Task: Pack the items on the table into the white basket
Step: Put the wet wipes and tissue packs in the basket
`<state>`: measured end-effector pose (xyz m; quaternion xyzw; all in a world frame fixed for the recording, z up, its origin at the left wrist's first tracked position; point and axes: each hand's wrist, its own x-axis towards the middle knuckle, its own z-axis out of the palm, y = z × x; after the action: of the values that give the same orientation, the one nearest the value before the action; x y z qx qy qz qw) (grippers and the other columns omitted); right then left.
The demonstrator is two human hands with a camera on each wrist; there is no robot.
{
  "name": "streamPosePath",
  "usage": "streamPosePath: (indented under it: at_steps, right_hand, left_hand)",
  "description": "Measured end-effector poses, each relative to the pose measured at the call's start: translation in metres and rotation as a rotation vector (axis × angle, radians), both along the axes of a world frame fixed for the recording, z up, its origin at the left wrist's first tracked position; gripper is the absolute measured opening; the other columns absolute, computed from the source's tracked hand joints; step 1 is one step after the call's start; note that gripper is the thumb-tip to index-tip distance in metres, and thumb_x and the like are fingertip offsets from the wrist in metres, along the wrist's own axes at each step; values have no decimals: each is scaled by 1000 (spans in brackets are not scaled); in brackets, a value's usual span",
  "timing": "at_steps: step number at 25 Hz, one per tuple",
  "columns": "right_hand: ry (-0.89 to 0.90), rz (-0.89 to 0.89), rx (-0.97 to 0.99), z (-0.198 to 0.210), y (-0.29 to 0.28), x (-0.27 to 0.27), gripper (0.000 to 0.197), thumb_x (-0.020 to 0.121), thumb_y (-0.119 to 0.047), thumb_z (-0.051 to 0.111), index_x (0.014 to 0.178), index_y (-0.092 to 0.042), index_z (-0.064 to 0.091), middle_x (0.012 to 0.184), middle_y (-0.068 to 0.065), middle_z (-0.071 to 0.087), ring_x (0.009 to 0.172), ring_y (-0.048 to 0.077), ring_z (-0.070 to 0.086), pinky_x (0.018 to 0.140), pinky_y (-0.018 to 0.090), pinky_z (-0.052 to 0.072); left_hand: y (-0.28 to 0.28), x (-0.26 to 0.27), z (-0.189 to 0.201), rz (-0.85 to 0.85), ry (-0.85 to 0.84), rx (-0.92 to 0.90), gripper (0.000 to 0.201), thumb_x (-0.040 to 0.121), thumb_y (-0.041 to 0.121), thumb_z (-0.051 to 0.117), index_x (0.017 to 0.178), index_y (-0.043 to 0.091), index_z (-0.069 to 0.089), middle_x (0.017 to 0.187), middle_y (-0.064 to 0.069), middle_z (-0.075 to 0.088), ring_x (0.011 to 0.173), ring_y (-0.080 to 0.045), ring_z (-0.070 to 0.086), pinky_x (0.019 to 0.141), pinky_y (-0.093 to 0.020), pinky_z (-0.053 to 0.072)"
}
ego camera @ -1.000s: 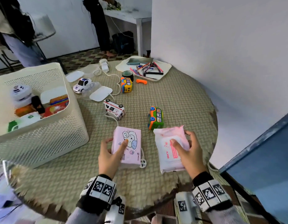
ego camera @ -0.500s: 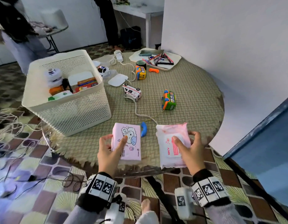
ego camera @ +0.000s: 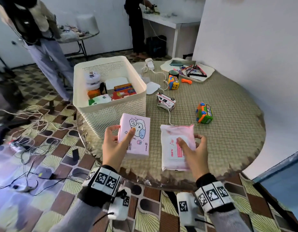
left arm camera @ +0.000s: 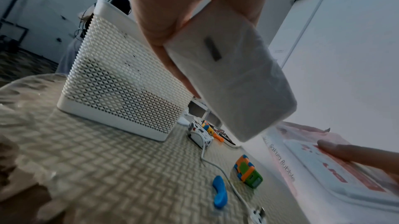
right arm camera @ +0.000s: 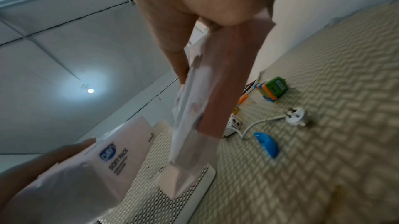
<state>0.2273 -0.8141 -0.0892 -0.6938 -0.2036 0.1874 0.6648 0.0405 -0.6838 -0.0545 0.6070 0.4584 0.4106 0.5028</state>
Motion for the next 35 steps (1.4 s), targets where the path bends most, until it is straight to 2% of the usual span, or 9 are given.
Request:
streamPosePath:
  at_steps: [3,8,11,16,19,22,25,29,35]
  right_hand:
    - [9,9,65,16,49,-29,44,79,-18,76,107,-20,42,105,9,63,83,18,66,73,34,55]
    - [-27,34,154,36,125,-72,43,82,-16,73,111,-20,43,105,8,65,85,20,68,75,37,57]
    - [-64,35,204,43,156,-87,45,82,-14,73,115,-19,43,108,1,63,88,6,66,76,27,56]
    - [-121,42,201,50,191,-90,50,81,-14,73,121,-17,43,109,-10,58,87,-12,59,74,11,47]
    - [-141,39,176,56,214,-82,50,80,-17,75,121,-16,46,113,-2,60,92,-6,59,79,15,49]
    - [-157,75,150,65,238,-70,53,75,-27,78,119,-20,49,113,5,63,96,12,63,84,33,54]
    - [-177,104,120,76,265,-53,48,72,-36,79,111,-31,52,112,6,64,103,21,63,89,46,52]
    - [-200,172,100,97,285,-38,43,72,-38,79,104,-38,52,111,1,64,100,19,65,86,47,54]
    - [-281,218,115,136,317,-21,43,79,-25,74,115,-18,51,109,2,65,90,13,68,75,38,59]
  left_hand:
    - [36,-28,12,-14,-23,19,49,76,40,74,114,22,48,76,3,63,57,-6,55,50,-14,45]
    - [108,-70,27,-13,-92,22,52,70,43,78,111,24,52,91,-7,72,75,-17,71,64,-34,58]
    - [141,-83,34,-15,-119,16,51,68,43,79,107,26,51,93,-12,72,77,-21,72,67,-41,60]
    - [183,-89,44,1,-133,32,55,68,43,79,111,24,51,92,-11,72,77,-21,72,67,-39,60]
    - [209,-86,48,17,-131,57,54,72,41,78,114,21,50,91,-9,72,76,-17,72,59,-26,57]
    - [231,-78,53,34,-128,76,53,74,40,77,115,20,51,89,-6,71,69,-10,70,53,-18,52]
    - [255,-67,61,58,-139,69,56,73,41,77,117,19,51,89,-8,72,73,-13,71,60,-26,57]
    - [282,-61,72,72,-158,83,61,67,49,77,116,21,51,93,-6,73,83,-20,72,71,-38,58]
    - [347,-57,78,105,-167,93,62,60,58,79,106,25,55,94,-5,73,86,-21,71,80,-47,57]
